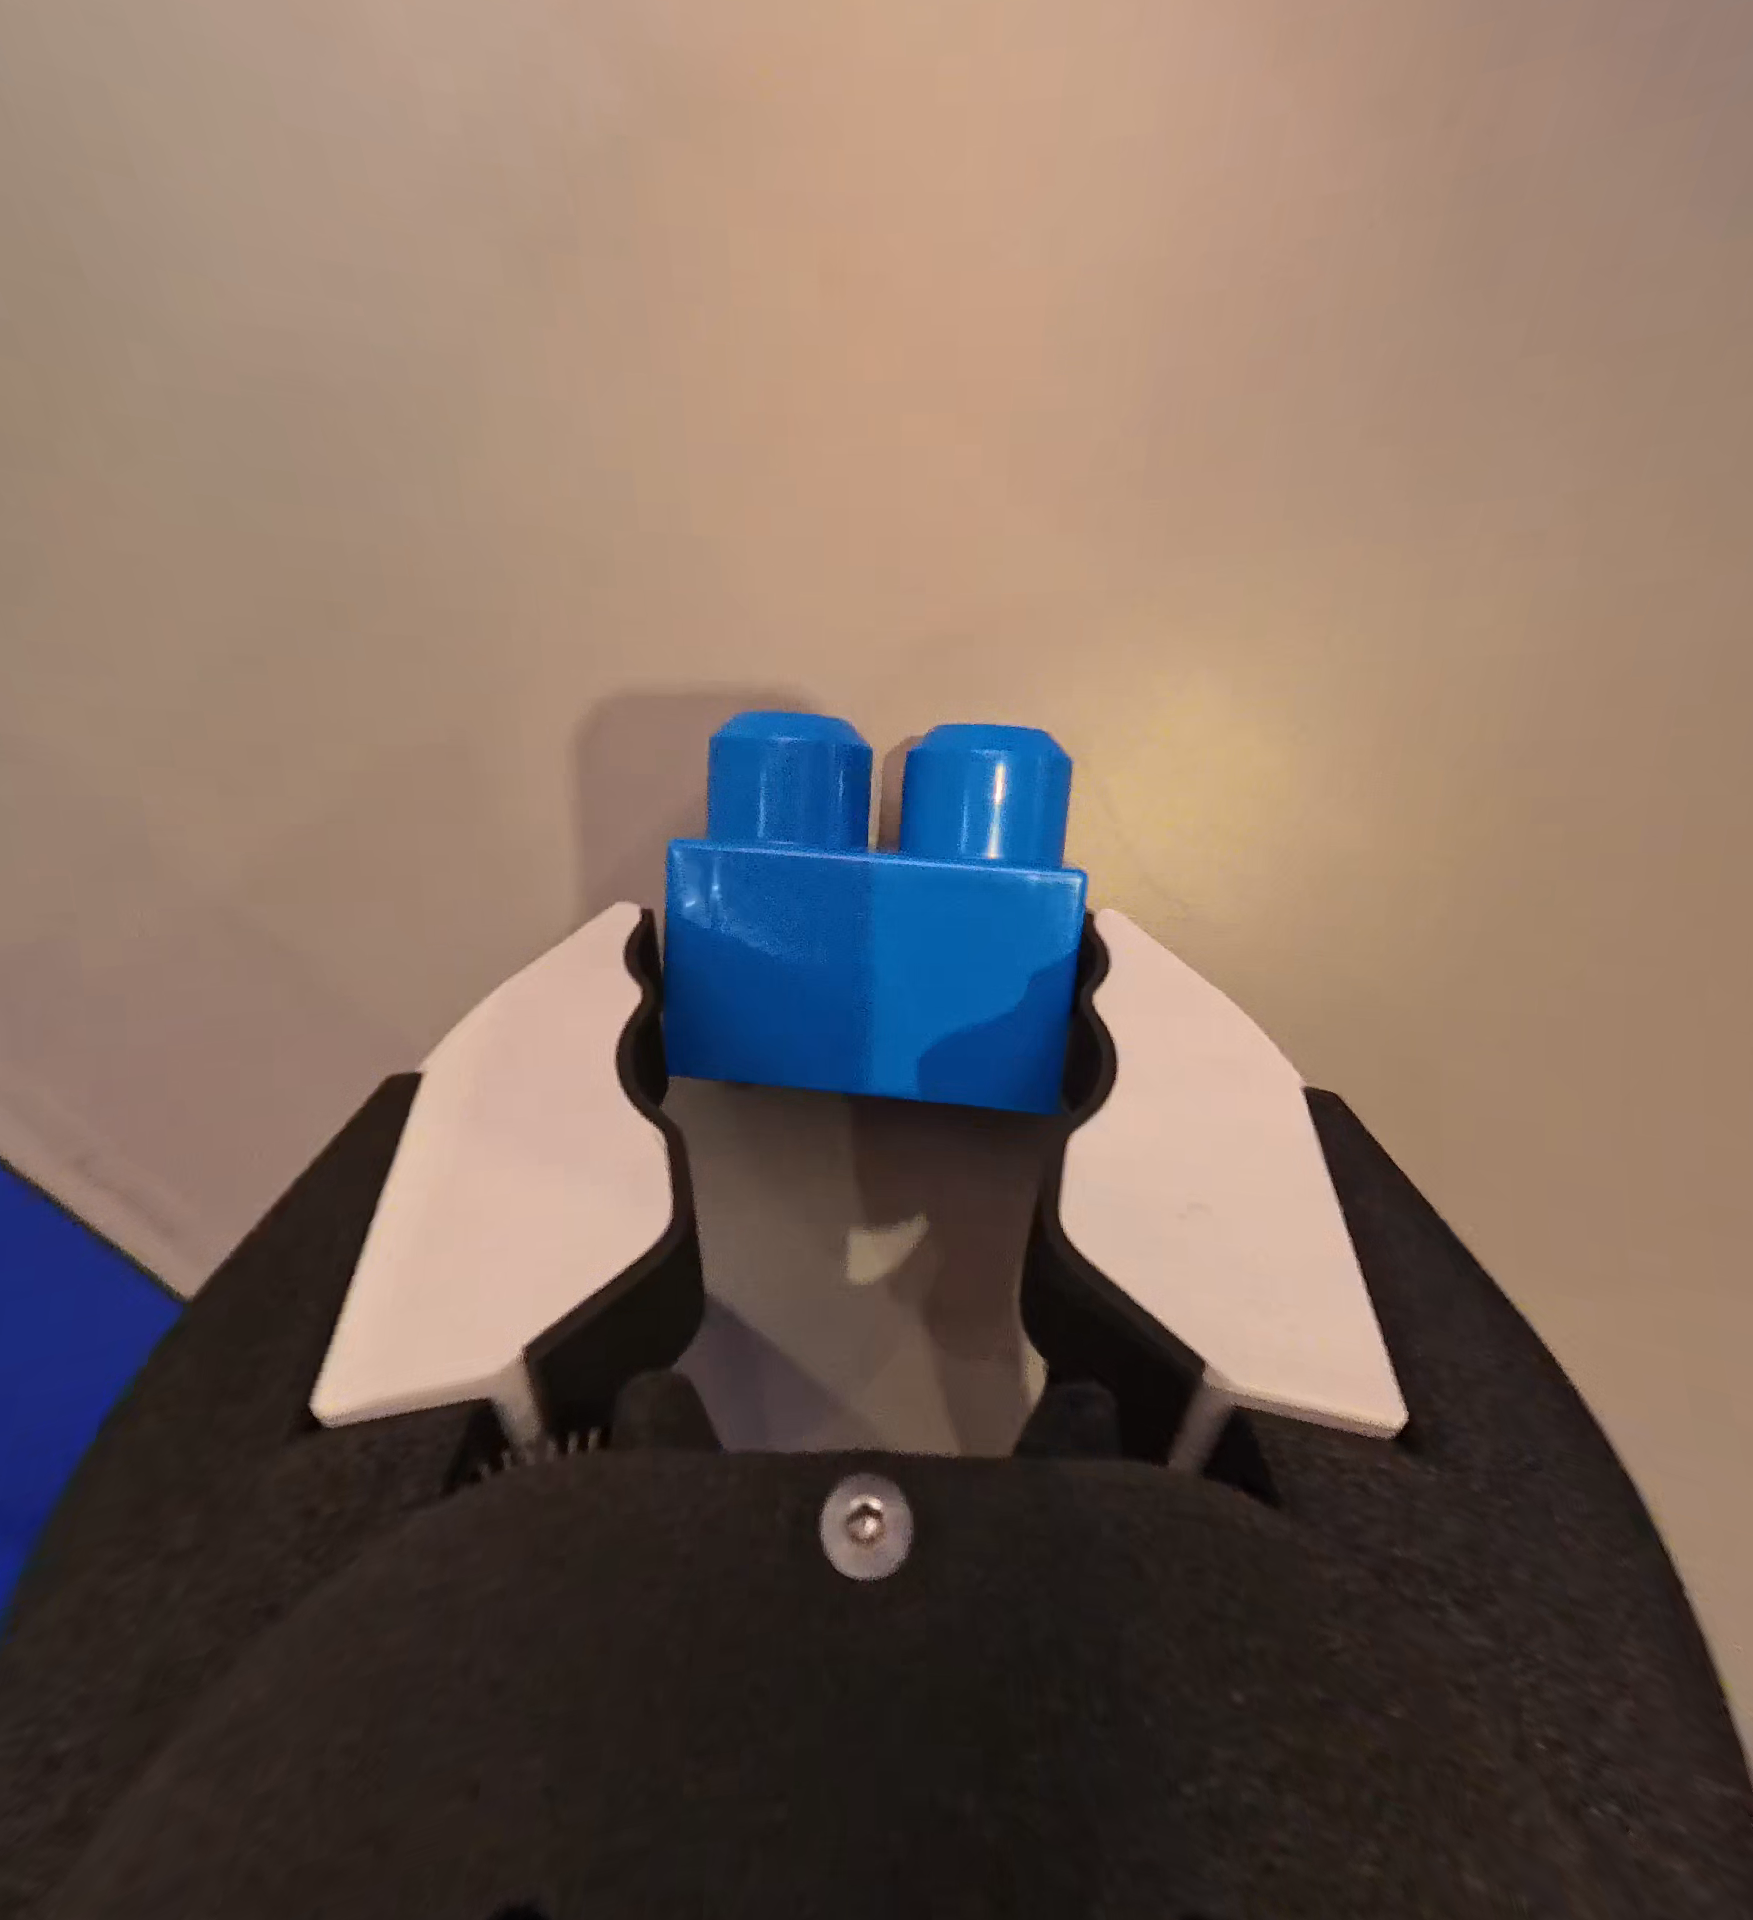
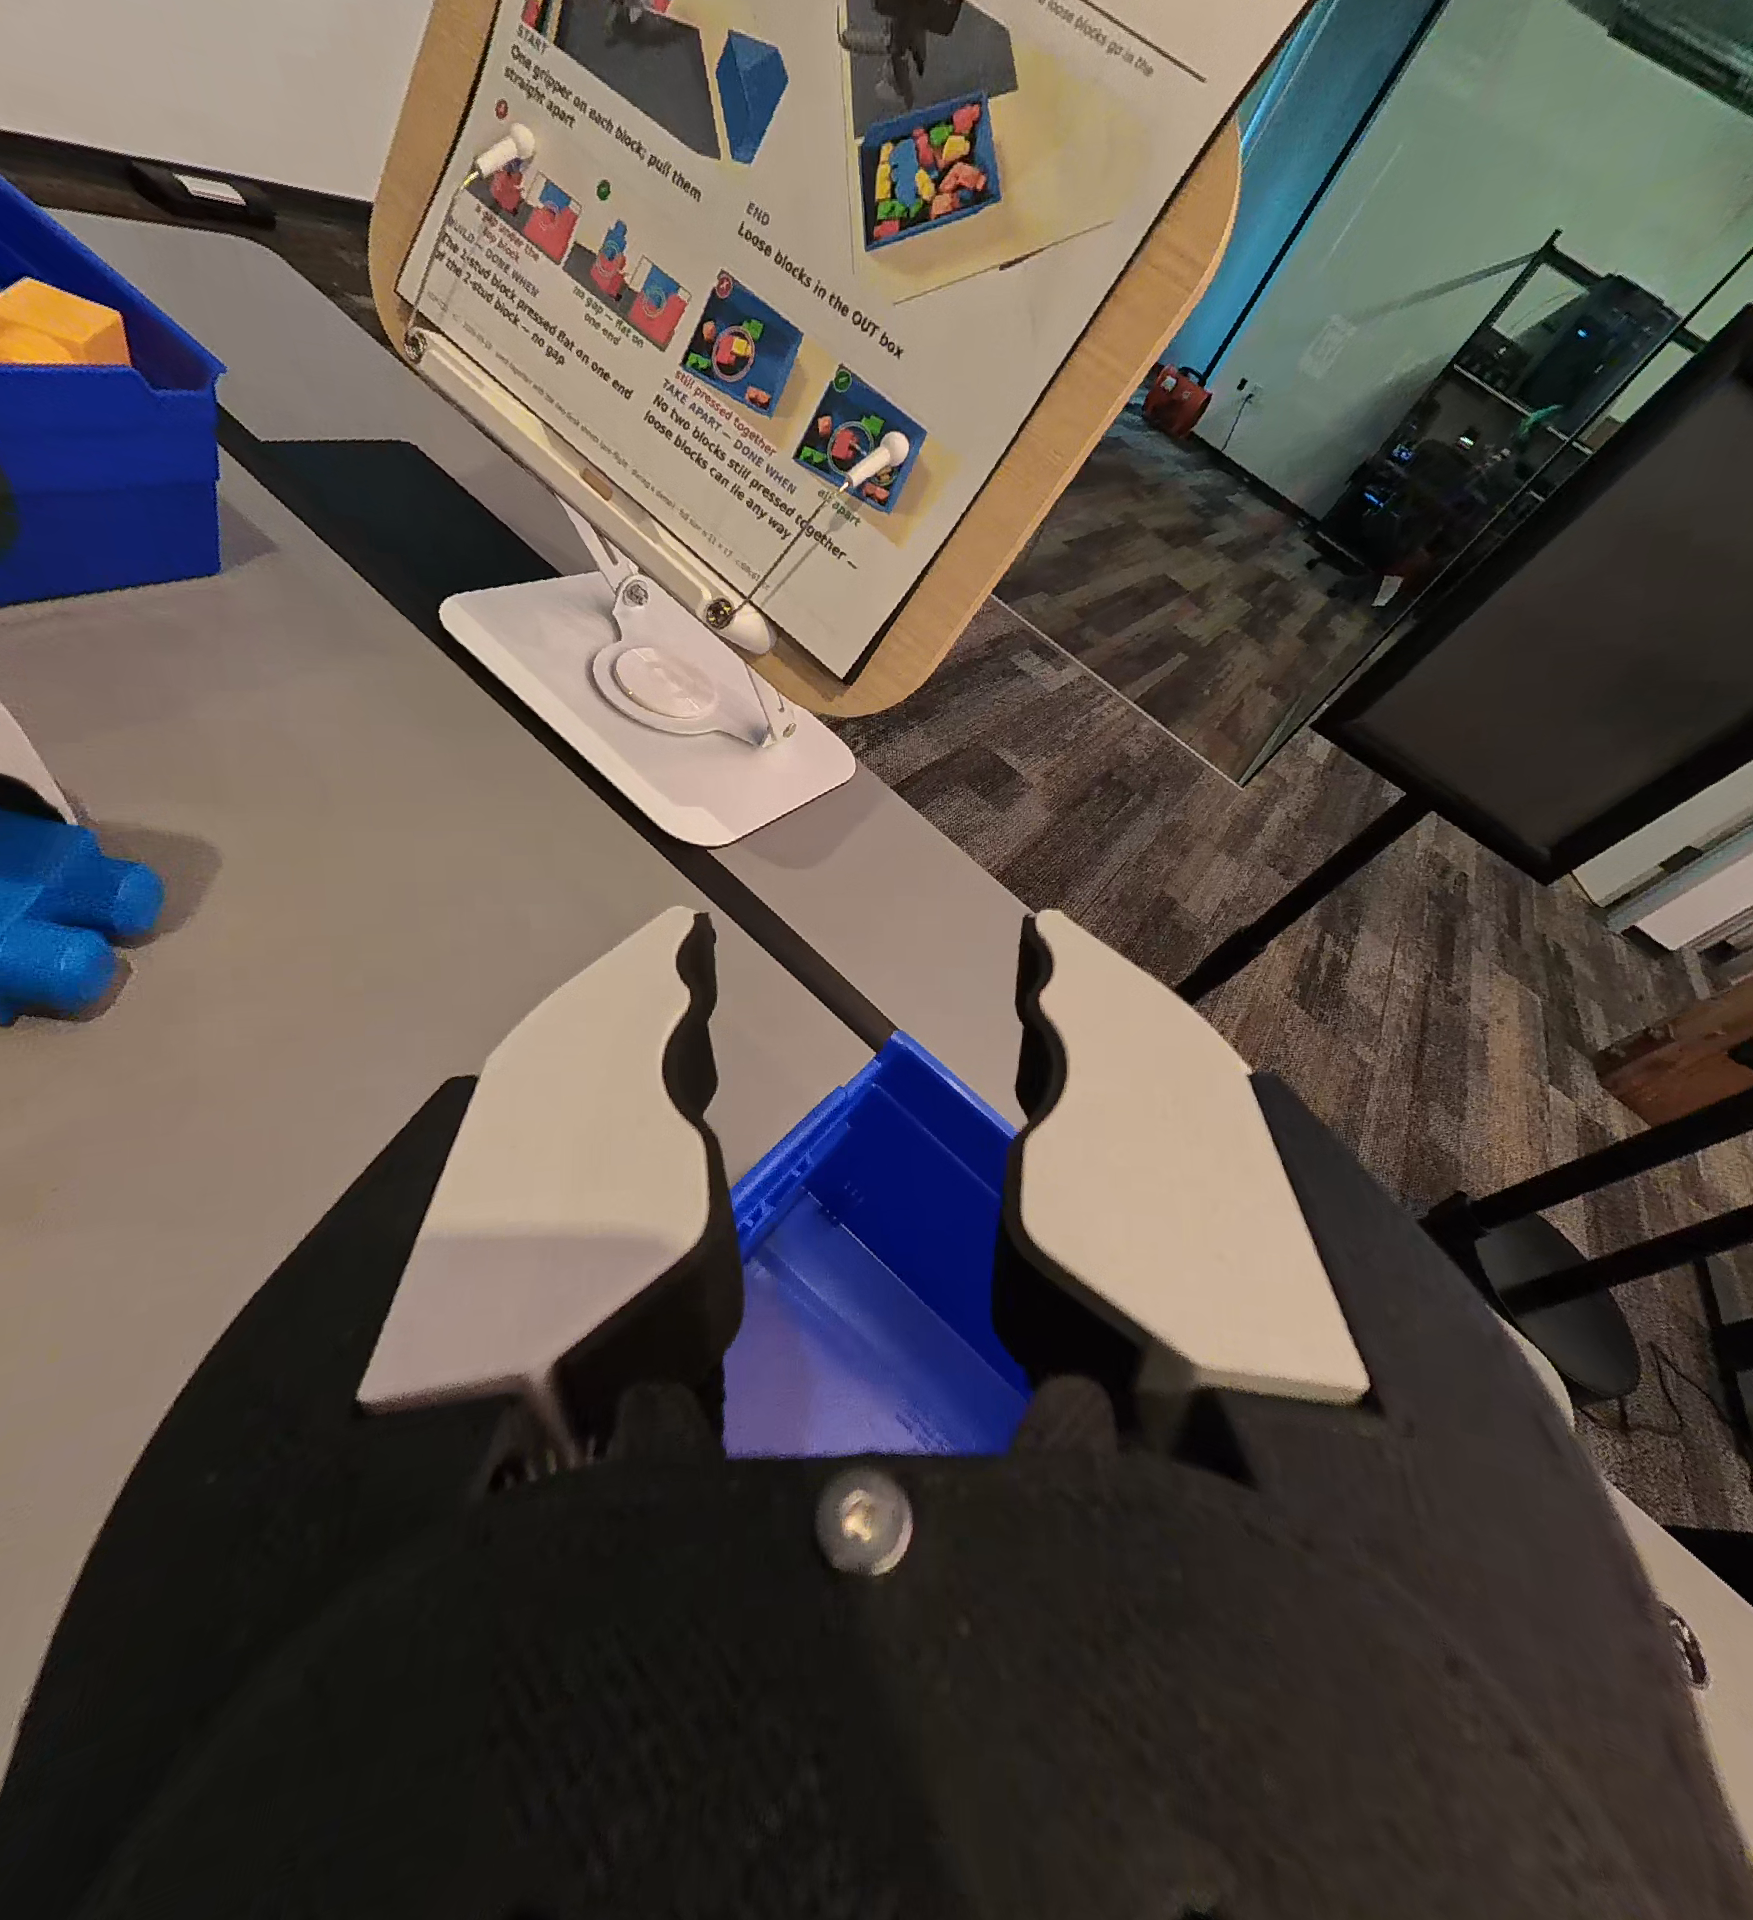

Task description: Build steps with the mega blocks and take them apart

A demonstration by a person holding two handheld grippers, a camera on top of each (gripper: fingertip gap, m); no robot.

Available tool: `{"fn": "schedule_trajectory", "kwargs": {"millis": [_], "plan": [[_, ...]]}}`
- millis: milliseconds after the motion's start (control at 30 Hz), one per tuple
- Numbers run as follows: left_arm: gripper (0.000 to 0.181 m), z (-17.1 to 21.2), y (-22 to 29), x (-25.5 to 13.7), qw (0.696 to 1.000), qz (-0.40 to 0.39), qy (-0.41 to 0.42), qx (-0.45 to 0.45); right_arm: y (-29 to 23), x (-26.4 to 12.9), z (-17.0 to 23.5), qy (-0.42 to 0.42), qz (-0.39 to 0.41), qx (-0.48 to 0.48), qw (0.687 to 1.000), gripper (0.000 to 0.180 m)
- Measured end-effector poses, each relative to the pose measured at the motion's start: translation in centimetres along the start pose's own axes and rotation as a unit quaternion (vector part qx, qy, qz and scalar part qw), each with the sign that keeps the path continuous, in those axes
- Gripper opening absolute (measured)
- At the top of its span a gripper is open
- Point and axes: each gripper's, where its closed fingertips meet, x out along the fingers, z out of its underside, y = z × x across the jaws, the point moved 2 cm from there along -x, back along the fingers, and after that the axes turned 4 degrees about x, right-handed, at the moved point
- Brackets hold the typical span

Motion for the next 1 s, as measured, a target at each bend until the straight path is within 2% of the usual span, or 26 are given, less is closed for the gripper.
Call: {"fn": "schedule_trajectory", "kwargs": {"millis": [100, 200, 267, 367, 433, 500, 533, 567, 600, 700, 800, 1000], "plan": [[0.078, 0.0, 0.0, 0.1, 1.000, -0.006, -0.002, 0.004, 0.1, 0.0, 0.1, -0.002, 0.000, 0.001, 1.000, 0.056], [0.091, -0.1, 0.0, -1.7, 1.000, -0.014, 0.021, 0.002, 0.2, 0.0, 0.3, -0.004, -0.001, 0.003, 1.000, 0.057], [0.090, -0.2, 0.3, -5.1, 0.998, -0.006, 0.069, -0.002, 0.2, 0.0, 0.3, -0.005, 0.000, 0.002, 1.000, 0.057], [0.083, 1.2, -0.9, -12.5, 0.989, -0.016, 0.145, -0.005, 0.3, -0.1, 0.3, -0.005, 0.000, 0.004, 1.000, 0.057], [0.078, 3.7, -3.8, -17.0, 0.982, -0.046, 0.182, -0.031, 0.3, -0.1, 0.3, -0.004, -0.001, 0.005, 1.000, 0.057], [0.066, 7.5, -7.8, -19.5, 0.976, -0.096, 0.187, -0.048, 0.1, 0.0, 0.2, -0.005, -0.003, 0.004, 1.000, 0.057], [0.060, 9.7, -10.0, -19.9, 0.976, -0.123, 0.174, -0.052, 0.0, 0.1, 0.2, -0.005, -0.004, 0.003, 1.000, 0.057], [0.061, 11.8, -12.2, -19.8, 0.976, -0.150, 0.152, -0.051, -0.1, 0.1, 0.2, -0.006, -0.005, 0.002, 1.000, 0.057], [0.070, 13.6, -14.0, -19.1, 0.977, -0.160, 0.129, -0.054, -0.2, 0.2, 0.3, -0.009, -0.006, 0.000, 1.000, 0.057], [0.078, 17.4, -16.0, -15.9, 0.987, -0.081, 0.078, -0.110, -0.5, 0.4, 0.6, -0.017, -0.011, -0.002, 1.000, 0.058], [0.077, 18.5, -16.9, -14.0, 0.986, -0.058, 0.061, -0.144, -0.6, 0.6, 0.9, -0.024, -0.013, -0.003, 1.000, 0.058], [0.079, 19.2, -17.8, -11.5, 0.990, -0.093, -0.013, -0.102, -0.7, 1.0, 1.6, -0.037, -0.021, 0.001, 0.999, 0.058]]}}
